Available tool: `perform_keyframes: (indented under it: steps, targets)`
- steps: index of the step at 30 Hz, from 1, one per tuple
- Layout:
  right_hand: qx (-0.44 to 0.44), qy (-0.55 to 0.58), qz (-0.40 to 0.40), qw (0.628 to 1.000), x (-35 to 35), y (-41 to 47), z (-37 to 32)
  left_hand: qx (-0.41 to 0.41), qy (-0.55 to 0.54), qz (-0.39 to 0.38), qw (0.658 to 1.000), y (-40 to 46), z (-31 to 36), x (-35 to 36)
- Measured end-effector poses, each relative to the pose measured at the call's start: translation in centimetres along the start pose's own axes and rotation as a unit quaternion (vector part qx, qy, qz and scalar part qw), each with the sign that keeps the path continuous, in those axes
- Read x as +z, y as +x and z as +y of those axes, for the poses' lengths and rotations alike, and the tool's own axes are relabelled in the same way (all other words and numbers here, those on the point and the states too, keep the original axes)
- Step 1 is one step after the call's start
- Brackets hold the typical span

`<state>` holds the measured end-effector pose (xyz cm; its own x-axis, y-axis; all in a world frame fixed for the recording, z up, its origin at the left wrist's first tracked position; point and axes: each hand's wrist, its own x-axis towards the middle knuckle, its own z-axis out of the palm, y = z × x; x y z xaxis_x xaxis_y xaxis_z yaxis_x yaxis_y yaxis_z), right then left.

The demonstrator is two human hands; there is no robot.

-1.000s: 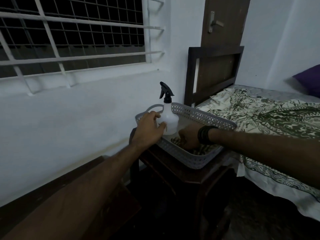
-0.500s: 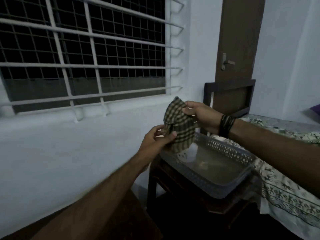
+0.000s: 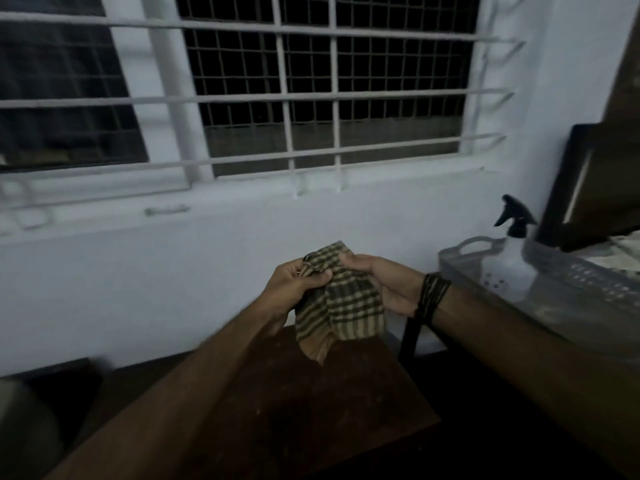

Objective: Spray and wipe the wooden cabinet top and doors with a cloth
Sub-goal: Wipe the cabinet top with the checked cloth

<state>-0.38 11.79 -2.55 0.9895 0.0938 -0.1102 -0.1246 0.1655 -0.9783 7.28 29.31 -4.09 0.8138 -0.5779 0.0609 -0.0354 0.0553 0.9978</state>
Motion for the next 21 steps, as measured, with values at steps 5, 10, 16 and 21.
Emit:
perform_keyframes:
  steps: [5, 10, 16, 21]
  targets:
    - [-0.065, -0.112, 0.045, 0.991, 4.8, 3.1, 4.5, -0.059, 0.079, 0.062, 0.993, -2.7, -3.6, -6.8]
    - [-0.229, -0.422, 0.137, 0.866, 9.7, 5.4, 6.9, -0.183, 0.04, 0.071, 0.98, -6.4, -5.4, -11.0]
    - [-0.338, -0.507, 0.131, 0.782, 12.9, 6.6, 8.8, -0.254, -0.119, 0.031, 0.959, -9.5, -5.9, -13.1]
    - [-0.443, -0.626, 0.016, 0.641, 14.4, 6.8, 10.9, -0.267, -0.185, 0.073, 0.943, -10.2, -5.6, -14.5]
